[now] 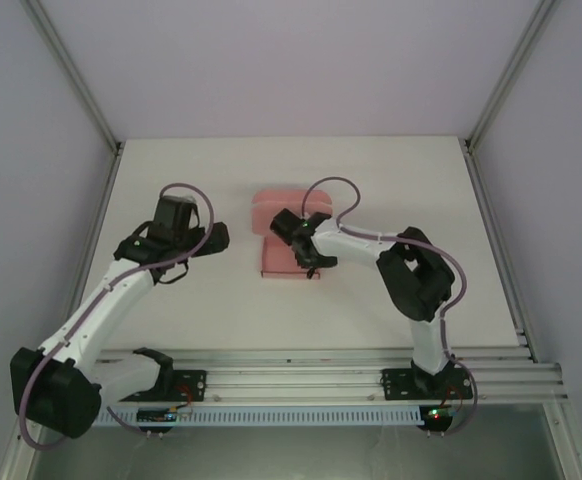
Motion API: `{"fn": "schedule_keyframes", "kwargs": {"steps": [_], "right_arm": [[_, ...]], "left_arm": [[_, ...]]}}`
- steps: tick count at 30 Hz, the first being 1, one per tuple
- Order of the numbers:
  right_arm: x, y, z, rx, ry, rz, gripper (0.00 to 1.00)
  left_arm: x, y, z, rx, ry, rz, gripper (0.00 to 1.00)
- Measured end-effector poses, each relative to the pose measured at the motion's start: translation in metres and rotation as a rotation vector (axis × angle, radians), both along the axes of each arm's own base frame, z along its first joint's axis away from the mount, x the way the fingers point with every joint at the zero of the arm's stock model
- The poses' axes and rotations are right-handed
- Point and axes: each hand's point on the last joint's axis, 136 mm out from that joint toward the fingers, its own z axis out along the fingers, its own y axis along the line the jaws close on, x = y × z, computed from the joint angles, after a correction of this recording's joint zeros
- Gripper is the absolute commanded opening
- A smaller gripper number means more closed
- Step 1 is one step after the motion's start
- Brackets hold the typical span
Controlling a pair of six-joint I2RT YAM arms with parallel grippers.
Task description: Assemble paper box
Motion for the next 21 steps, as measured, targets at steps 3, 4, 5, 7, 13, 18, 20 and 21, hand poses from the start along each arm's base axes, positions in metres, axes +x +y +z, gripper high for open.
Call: {"fn": "schedule_keyframes", "kwargs": {"steps": [3,4,5,7,13,18,20,21], "right_arm": [[0.004,0.000,0.013,0.004,-0.031,0.023,0.64],[0.006,0.000,0.019,0.010,-0.047,0.030,0.69],[0.009,0.000,0.027,0.023,-0.064,0.041,0.74],[0.016,-0.002,0.043,0.054,-0.102,0.073,0.86],[0.053,-0.016,0.091,0.204,-0.208,0.243,0.94],[0.082,-0.023,0.106,0.299,-0.241,0.457,0.96],[0.088,-0.018,0.108,0.323,-0.234,0.557,0.92],[0.092,-0.014,0.109,0.338,-0.231,0.604,0.91]], "left_arm": [[0.007,-0.010,-0.005,0.004,0.021,-0.053,1.00],[0.012,-0.014,-0.005,0.008,0.026,-0.076,1.00],[0.017,-0.018,-0.005,0.011,0.028,-0.096,1.00],[0.029,-0.028,-0.001,0.015,0.027,-0.141,1.00],[0.072,-0.063,0.007,0.041,0.013,-0.328,1.00],[0.092,-0.090,-0.005,0.067,0.033,-0.527,0.96],[0.100,-0.098,-0.012,0.081,0.048,-0.589,0.92],[0.104,-0.102,-0.016,0.089,0.058,-0.622,0.91]]}}
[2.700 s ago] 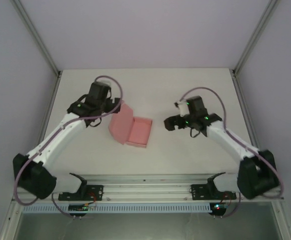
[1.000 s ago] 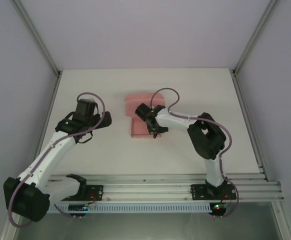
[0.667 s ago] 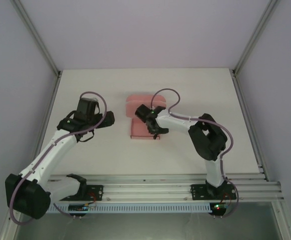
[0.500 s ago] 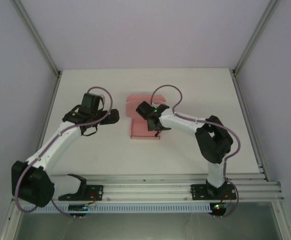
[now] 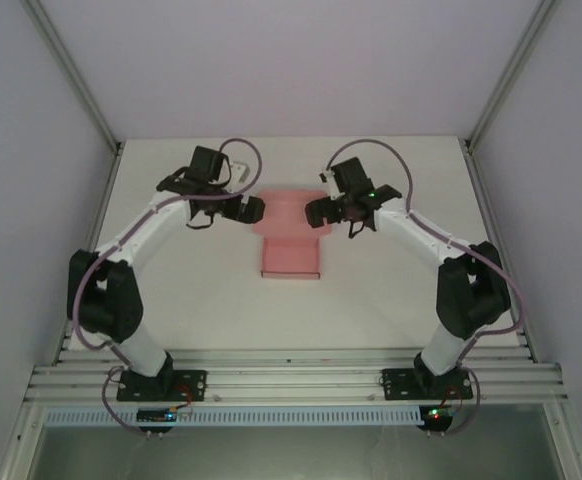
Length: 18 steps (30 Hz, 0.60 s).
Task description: Assemble paper box
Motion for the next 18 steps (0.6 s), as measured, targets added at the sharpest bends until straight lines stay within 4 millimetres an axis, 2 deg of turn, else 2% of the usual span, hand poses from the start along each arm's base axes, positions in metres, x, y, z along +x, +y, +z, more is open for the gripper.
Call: {"fn": "schedule_keyframes", "kwargs": {"steps": [4,8,15,18], "right_arm": [[0.017,0.008,0.001,0.030,0.005,0.117,0.85],[0.019,0.002,-0.002,0.045,0.027,0.181,0.77],[0.013,0.002,-0.015,0.024,0.073,0.254,0.68],[0.011,0.003,-0.023,0.015,0.096,0.269,0.63]], "left_arm": [[0.013,-0.010,-0.011,0.037,0.028,-0.093,0.83],[0.021,-0.015,-0.018,0.066,0.047,-0.160,0.73],[0.009,-0.015,-0.035,0.090,0.112,-0.253,0.45],[0.005,-0.017,-0.036,0.077,0.125,-0.274,0.40]]}}
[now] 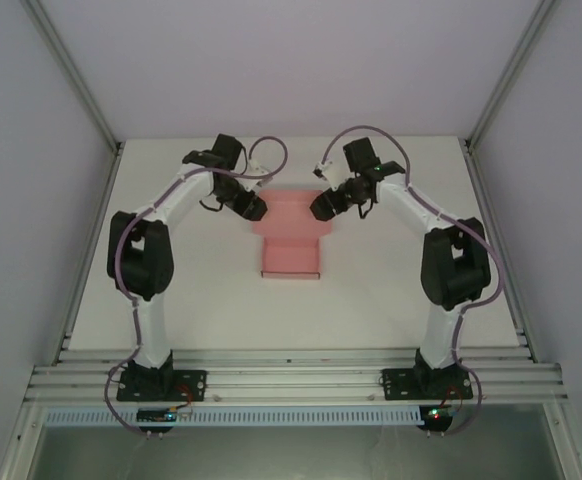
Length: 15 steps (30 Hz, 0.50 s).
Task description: Assemble paper box
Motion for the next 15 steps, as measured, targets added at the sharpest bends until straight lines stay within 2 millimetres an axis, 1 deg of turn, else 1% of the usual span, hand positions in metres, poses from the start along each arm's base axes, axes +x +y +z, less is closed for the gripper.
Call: {"fn": "schedule_keyframes", "kwargs": {"steps": [1,4,5,7,10,12,13,15], "right_arm": [[0.001,0.000,-0.002,-0.004,0.005,0.003,0.61],[0.005,0.001,-0.008,-0.013,0.013,0.006,0.53],[0.006,0.001,-0.010,-0.016,0.015,0.006,0.51],[0.005,0.000,-0.012,-0.024,0.022,-0.001,0.36],[0.006,-0.003,-0.012,-0.037,0.017,-0.008,0.30],[0.007,-0.004,-0.012,-0.043,0.016,-0.013,0.28],[0.007,-0.004,-0.012,-0.045,0.015,-0.014,0.25],[0.007,-0.005,-0.013,-0.053,0.015,-0.017,0.24]], "left_arm": [[-0.001,-0.002,0.001,-0.009,0.003,-0.007,0.38],[-0.003,-0.005,0.002,-0.028,0.005,-0.024,0.21],[-0.003,-0.006,0.003,-0.032,0.007,-0.025,0.17],[-0.003,-0.006,0.003,-0.036,0.006,-0.030,0.12],[-0.004,-0.007,0.004,-0.041,0.008,-0.031,0.00],[-0.003,-0.008,0.006,-0.047,0.005,-0.029,0.00],[-0.002,-0.008,0.006,-0.049,0.006,-0.027,0.00],[-0.003,-0.008,0.006,-0.050,0.007,-0.025,0.00]]}}
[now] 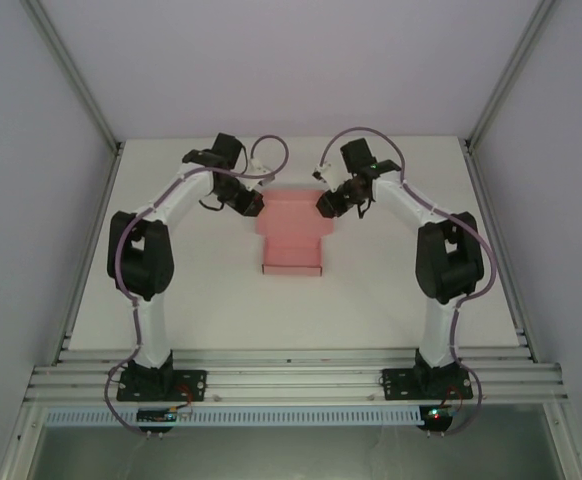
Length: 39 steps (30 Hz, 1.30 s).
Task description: Assemble paper box
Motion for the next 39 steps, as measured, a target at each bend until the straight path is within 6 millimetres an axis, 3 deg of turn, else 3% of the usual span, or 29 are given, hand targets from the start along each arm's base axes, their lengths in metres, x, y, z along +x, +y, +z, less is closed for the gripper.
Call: {"fn": "schedule_keyframes", "kwargs": {"steps": [3,6,13,21,31,39], "right_arm": [[0.000,0.000,0.000,-0.018,-0.008,-0.003,0.22],[-0.002,0.000,0.003,-0.039,-0.020,-0.010,0.14],[-0.002,0.005,0.028,-0.080,-0.103,-0.051,0.08],[0.011,0.005,0.055,-0.090,-0.207,-0.324,0.06],[0.033,0.003,0.055,0.061,-0.262,-0.654,0.09],[0.034,0.006,0.039,0.142,-0.311,-0.795,0.08]], "left_arm": [[0.000,0.000,0.000,0.001,0.005,0.013,0.00],[0.004,0.002,0.000,0.009,0.000,0.042,0.00],[0.011,0.005,0.016,0.037,-0.073,0.145,0.00],[0.031,0.001,0.041,0.049,-0.179,0.371,0.00],[0.053,-0.012,0.044,-0.057,-0.146,0.593,0.00],[0.060,-0.016,0.020,-0.125,-0.130,0.690,0.00]]}}
